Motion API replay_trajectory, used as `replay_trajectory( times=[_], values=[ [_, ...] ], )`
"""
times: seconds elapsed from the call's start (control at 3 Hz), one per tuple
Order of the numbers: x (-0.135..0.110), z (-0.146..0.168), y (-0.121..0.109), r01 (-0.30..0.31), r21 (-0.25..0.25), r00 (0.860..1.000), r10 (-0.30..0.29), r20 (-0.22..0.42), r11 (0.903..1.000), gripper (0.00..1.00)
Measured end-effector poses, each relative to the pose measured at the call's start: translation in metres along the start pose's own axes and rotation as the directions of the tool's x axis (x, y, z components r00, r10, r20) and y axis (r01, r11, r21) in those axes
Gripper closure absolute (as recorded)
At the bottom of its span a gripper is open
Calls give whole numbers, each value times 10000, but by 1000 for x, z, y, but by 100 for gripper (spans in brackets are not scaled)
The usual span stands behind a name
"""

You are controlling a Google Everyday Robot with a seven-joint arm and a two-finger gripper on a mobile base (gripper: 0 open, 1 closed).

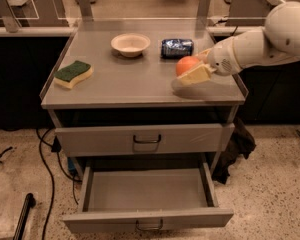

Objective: Place orange into middle drawer

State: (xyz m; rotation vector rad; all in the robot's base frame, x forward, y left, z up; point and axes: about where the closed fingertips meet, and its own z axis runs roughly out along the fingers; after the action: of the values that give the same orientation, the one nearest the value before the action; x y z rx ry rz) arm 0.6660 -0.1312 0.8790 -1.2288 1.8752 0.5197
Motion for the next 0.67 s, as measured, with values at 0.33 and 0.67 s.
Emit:
replay_trajectory(
  times=[0.33,0.67],
  values=[
    [-8,-14,53,-149,-1026,9998,161,106,9946,100],
    [-8,-14,53,-149,-1026,9998,161,106,9946,100]
  ],
)
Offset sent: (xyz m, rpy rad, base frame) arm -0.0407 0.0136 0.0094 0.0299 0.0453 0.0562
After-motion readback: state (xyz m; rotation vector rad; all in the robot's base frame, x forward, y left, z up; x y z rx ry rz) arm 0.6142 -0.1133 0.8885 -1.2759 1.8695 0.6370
